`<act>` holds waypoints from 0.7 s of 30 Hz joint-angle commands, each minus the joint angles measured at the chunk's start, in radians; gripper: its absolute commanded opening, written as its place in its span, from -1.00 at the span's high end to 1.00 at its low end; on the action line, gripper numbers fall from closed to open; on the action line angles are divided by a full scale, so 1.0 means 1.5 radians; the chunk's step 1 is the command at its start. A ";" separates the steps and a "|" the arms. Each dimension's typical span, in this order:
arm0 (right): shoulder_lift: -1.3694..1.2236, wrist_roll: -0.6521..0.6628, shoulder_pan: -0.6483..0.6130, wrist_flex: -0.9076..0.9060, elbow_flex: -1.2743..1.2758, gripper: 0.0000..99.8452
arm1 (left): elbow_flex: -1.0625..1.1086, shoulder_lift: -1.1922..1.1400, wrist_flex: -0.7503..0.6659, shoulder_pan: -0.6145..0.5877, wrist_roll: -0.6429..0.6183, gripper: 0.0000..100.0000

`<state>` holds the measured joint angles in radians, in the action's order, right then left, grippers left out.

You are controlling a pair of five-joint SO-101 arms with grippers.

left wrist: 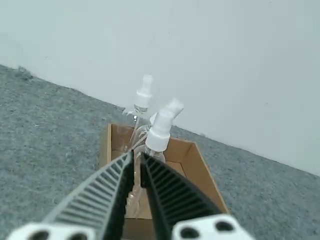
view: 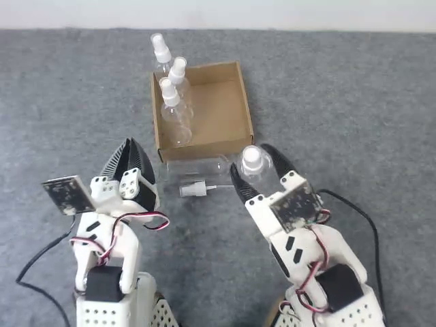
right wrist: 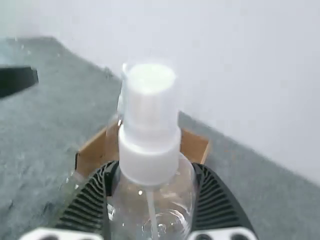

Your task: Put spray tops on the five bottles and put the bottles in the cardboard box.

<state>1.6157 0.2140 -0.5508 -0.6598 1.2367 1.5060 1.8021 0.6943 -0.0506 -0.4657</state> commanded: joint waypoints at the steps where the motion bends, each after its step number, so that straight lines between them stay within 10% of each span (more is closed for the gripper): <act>1: 0.006 0.000 -0.007 0.069 -0.065 0.97 | -0.010 0.002 -0.023 -0.004 0.000 0.97; 21: -0.229 0.000 -0.004 0.287 -0.182 0.99 | -0.004 0.002 -0.023 -0.004 0.000 0.97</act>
<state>1.4101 0.2140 -0.5524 -0.2823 1.0787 1.5060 1.8021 0.6943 -0.0506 -0.4657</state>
